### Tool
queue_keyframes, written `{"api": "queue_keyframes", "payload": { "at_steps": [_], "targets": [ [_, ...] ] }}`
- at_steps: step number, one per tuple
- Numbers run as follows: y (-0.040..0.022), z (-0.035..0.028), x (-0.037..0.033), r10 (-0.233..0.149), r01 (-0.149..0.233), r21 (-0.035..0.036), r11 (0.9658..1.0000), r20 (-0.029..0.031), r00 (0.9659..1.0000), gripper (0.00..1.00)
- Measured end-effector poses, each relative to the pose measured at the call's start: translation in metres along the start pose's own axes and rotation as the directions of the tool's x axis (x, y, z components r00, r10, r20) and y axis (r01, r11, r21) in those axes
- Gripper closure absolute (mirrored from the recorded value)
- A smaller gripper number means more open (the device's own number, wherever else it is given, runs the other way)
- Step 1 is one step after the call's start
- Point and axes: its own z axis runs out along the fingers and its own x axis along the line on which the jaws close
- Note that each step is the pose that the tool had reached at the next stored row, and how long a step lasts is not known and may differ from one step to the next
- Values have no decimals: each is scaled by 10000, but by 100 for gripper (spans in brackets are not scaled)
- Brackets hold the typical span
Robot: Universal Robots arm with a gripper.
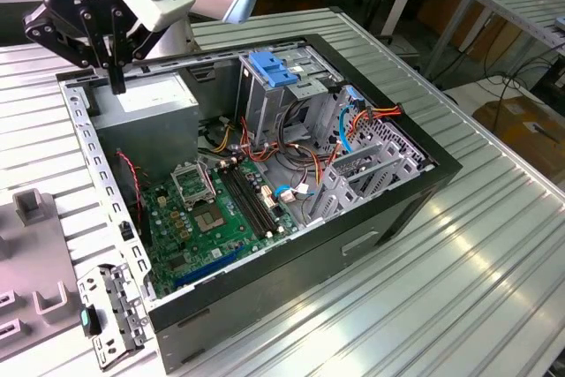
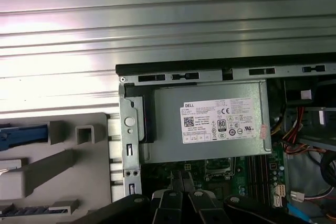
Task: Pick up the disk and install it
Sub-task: 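Reach for the disk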
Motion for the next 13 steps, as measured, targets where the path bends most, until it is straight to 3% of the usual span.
{"api": "queue_keyframes", "payload": {
  "at_steps": [13],
  "targets": [
    [-9,-4,127,1,-1,2,10000,-1,10000,89]
  ]
}}
